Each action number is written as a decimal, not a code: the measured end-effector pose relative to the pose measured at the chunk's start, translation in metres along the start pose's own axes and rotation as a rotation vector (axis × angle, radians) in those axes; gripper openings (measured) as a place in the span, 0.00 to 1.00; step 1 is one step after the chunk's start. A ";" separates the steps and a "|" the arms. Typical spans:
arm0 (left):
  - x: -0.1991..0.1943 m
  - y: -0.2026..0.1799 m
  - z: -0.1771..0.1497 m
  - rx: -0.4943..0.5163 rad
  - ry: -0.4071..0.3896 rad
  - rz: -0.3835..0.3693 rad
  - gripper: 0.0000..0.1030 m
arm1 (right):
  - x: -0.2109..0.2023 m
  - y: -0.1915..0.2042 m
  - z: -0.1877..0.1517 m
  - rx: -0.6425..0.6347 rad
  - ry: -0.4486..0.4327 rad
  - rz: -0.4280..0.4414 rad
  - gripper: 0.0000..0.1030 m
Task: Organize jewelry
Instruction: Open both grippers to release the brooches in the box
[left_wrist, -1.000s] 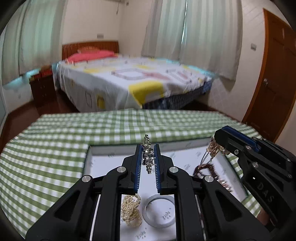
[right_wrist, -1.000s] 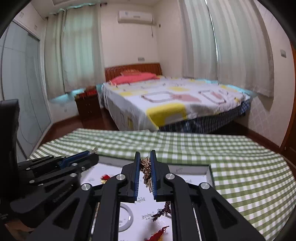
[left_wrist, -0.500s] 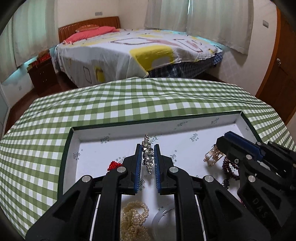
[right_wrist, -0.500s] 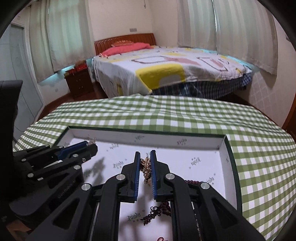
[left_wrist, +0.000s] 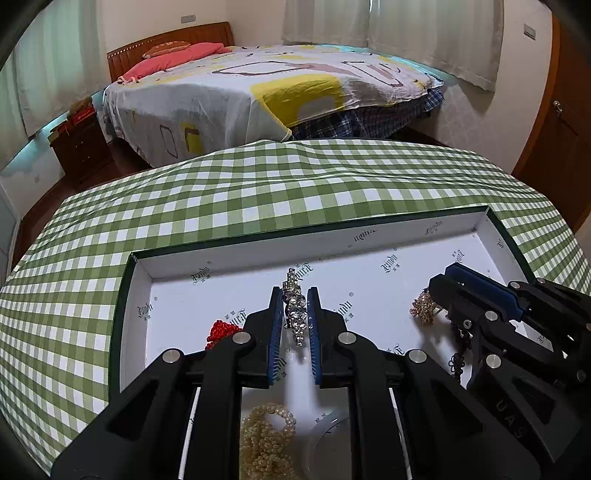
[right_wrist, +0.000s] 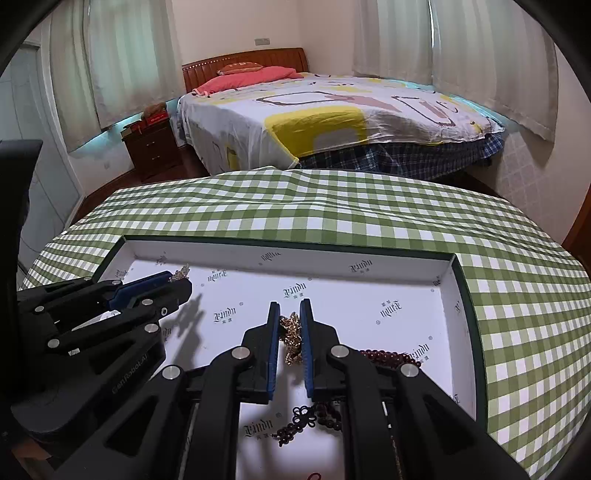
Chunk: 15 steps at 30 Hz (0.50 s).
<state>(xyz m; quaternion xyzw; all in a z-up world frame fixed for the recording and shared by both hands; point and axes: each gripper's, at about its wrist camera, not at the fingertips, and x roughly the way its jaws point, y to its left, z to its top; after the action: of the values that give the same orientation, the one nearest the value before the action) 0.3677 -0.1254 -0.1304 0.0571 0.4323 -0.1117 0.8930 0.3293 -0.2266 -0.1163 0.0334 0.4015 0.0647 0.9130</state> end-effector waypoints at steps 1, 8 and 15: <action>0.000 0.000 0.001 -0.002 0.000 0.000 0.13 | 0.000 0.000 0.000 0.000 0.002 0.000 0.11; 0.000 0.003 0.002 -0.020 -0.003 0.002 0.25 | 0.000 -0.001 0.000 0.001 0.002 -0.005 0.12; -0.006 0.004 0.001 -0.031 -0.031 0.015 0.46 | -0.003 -0.002 -0.003 0.002 -0.002 -0.008 0.27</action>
<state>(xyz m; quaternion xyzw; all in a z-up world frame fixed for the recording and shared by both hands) 0.3658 -0.1209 -0.1245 0.0446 0.4195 -0.0991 0.9012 0.3253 -0.2286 -0.1164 0.0328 0.4006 0.0605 0.9137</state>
